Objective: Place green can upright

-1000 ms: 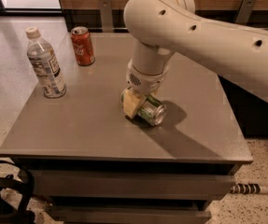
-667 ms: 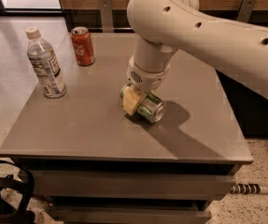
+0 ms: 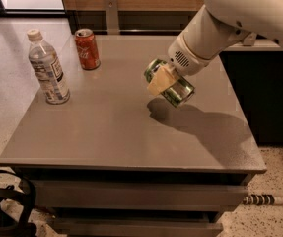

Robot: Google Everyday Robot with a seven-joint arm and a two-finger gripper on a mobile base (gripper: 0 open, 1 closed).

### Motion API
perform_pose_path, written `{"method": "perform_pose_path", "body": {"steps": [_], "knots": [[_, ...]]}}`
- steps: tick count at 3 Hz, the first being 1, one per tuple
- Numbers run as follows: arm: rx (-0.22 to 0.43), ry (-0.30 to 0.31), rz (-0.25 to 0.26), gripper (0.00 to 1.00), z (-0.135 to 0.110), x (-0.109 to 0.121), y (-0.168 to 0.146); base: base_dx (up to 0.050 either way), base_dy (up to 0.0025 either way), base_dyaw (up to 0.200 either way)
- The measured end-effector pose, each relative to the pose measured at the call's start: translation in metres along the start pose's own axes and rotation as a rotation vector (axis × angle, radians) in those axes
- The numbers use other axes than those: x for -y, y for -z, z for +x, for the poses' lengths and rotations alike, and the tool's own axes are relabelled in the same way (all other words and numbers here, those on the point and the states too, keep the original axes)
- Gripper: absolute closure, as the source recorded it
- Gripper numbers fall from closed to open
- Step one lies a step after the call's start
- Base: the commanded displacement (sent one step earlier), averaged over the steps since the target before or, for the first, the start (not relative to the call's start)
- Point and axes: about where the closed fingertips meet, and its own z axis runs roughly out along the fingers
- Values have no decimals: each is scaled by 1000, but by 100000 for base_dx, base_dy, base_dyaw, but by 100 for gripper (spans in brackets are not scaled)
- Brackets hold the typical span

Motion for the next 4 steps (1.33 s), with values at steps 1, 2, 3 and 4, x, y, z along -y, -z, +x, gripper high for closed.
{"method": "perform_pose_path", "body": {"steps": [1,2,3,4], "knots": [[156,14,-43,100,-2,13,18,0,0,0],[346,18,-104,100,1,19,28,0,0,0],[518,28,-142,100,0,19,39,0,0,0],[653,51,-145,100,-2,18,51,0,0,0]]}}
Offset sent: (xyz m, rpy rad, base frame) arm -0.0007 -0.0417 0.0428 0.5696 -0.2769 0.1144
